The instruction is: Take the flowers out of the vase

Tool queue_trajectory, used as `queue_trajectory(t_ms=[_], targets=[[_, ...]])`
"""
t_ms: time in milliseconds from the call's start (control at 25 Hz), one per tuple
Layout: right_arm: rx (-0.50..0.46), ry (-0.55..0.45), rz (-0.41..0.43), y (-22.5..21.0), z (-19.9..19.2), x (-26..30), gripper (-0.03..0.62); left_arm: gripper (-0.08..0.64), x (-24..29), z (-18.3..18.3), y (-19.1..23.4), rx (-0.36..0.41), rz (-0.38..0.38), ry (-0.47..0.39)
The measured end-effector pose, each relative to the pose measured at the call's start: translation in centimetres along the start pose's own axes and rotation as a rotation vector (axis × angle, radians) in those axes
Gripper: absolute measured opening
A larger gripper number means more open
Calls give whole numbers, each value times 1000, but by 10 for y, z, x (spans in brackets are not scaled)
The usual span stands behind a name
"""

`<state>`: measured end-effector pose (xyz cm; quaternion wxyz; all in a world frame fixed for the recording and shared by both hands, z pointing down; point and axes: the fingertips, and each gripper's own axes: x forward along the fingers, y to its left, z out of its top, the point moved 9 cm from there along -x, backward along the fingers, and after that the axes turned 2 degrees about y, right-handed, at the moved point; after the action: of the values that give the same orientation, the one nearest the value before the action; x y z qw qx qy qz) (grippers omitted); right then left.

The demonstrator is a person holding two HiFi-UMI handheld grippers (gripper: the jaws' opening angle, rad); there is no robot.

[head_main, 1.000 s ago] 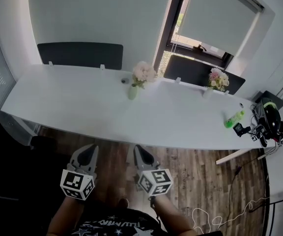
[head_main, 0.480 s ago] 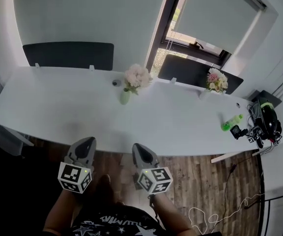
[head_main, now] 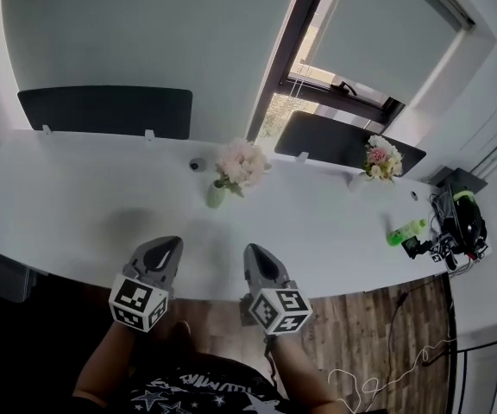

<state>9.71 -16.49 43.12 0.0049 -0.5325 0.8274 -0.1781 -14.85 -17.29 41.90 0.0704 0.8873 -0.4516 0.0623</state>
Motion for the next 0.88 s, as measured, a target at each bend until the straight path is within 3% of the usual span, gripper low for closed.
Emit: queue_trajectory(t_ms=[240, 600, 640, 720, 880], targets=[[20, 16, -57, -7, 2, 27, 2, 8, 28, 3, 28, -10, -61, -22], [26, 34, -116, -12, -4, 53, 2, 9, 67, -8, 52, 19, -185, 22], [30, 36, -119, -14, -3, 54, 2, 18, 71, -10, 52, 9, -195, 25], [27, 39, -121, -19, -3, 57, 2, 126, 80, -13, 51, -17, -218, 20], [4, 46, -133, -38, -7, 74, 2, 192, 101, -22, 51, 20, -252, 18]])
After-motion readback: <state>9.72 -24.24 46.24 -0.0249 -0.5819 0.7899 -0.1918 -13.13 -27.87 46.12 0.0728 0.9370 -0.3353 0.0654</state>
